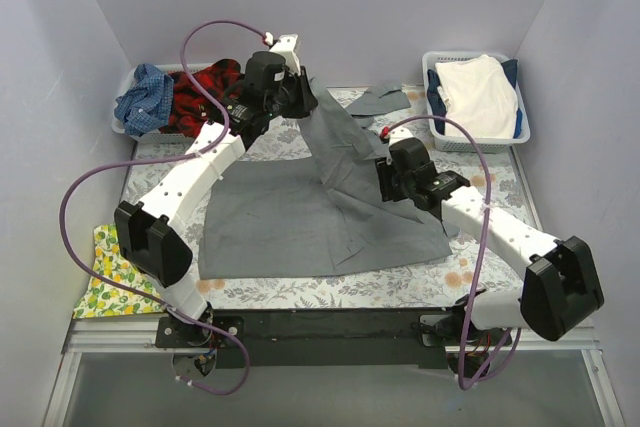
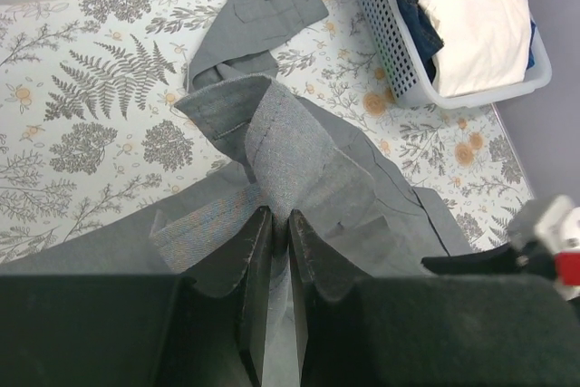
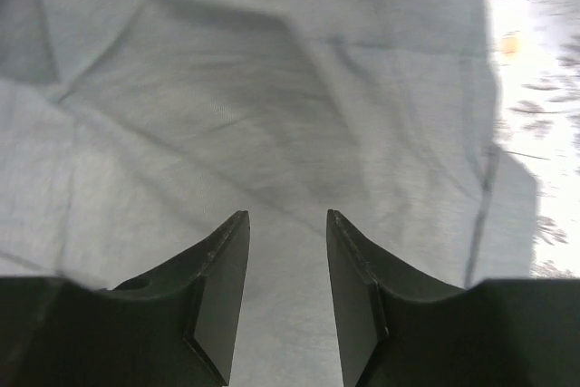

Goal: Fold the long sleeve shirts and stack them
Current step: Fold the shirt

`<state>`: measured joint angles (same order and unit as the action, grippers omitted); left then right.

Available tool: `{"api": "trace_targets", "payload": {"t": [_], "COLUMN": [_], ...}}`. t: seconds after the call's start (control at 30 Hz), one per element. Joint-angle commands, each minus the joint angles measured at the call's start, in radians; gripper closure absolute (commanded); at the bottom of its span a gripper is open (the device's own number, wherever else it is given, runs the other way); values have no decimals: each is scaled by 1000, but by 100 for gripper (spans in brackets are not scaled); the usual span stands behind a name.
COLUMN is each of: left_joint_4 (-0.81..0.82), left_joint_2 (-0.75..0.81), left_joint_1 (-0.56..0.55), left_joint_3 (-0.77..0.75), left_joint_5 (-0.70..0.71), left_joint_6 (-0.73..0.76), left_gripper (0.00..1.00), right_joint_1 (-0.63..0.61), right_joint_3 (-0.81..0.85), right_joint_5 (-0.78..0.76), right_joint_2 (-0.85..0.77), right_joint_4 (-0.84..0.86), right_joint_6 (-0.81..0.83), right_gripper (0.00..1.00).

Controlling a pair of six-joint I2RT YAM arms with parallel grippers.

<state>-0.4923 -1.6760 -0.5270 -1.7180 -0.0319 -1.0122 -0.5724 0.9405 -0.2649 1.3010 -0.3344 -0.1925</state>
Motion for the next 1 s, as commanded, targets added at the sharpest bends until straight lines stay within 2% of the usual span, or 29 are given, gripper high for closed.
{"api": "trace_targets", "payload": {"t": [0.0,0.2,0.37,0.47,0.67,0.87,0.97], "left_joint_4": [29,28,27,26,14,6,-3], "left_joint_2": [-13,-10,1,-7,-14,25,19], "left_joint_1": [-4,-4,-4,-4,-4,-4,-4], "left_joint_3": [-81,-86,-65,-61,-55,44,96], "left_joint_5": [-7,-6,-16,-22,-26,-30,-14], "left_joint_6": [20,26,27,29,35,35,20], "left_gripper": [87,86,85,83,83,84,59], "right_joint_1": [-43,-61,-66,-66,-64,-66,-66], "right_joint_3": [23,27,29,49,73,69,55], "right_joint_5": [130,233,247,230,100,111,110], "right_joint_2": [72,180,264,323,380,379,333], "right_joint_4": [31,51,115,132,138,147,144], "right_joint_6": [38,50,50,42,-5,-2,1], "right_gripper": [53,58,60,61,62,62,62]}}
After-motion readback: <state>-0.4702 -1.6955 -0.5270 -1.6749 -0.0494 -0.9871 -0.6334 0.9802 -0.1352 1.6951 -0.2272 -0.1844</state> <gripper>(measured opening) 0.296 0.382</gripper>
